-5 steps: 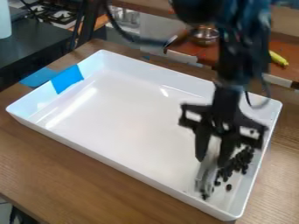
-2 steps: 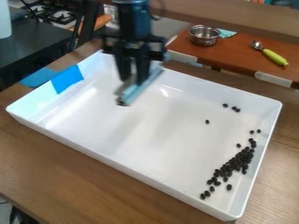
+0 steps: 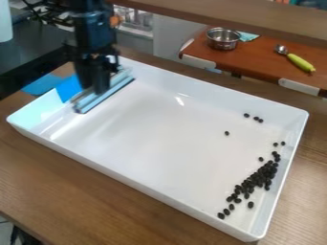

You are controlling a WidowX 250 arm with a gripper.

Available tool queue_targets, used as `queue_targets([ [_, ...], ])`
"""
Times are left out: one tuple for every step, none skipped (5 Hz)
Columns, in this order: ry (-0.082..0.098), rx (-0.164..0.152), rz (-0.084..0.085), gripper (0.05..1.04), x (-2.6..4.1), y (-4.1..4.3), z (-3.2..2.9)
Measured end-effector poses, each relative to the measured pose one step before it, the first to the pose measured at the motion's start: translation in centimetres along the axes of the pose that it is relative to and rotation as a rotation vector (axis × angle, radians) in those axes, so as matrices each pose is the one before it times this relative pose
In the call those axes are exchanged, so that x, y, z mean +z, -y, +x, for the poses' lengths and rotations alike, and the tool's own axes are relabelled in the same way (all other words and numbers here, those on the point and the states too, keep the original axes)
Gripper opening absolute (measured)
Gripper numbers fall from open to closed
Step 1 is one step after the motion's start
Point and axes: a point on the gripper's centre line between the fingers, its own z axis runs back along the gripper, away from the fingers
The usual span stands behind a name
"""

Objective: Sweep into pile

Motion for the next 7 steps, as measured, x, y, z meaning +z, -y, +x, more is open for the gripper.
queue_targets([
  [0.0374, -0.0197, 0.0480, 0.330, -1.458, -1.177, 0.065],
  [0.0076, -0.0489, 0.1293, 0.330, -1.276, 1.193, 1.190],
  [-0.0411, -0.0433, 0.0572, 0.330, -1.312, 3.350, 2.125],
  [-0.0239, 0.0103, 0.0219, 0.330, -0.016, 1.986, 2.452],
  [-0.0118, -0.0234, 0.0139, 0.330, 0.256, 1.817, 1.435],
  [0.0076, -0.0174, -0.0037, 0.330, 0.219, 1.217, 0.779],
  [0.0102, -0.0467, -0.0071, 0.330, 0.445, 2.441, 0.338],
])
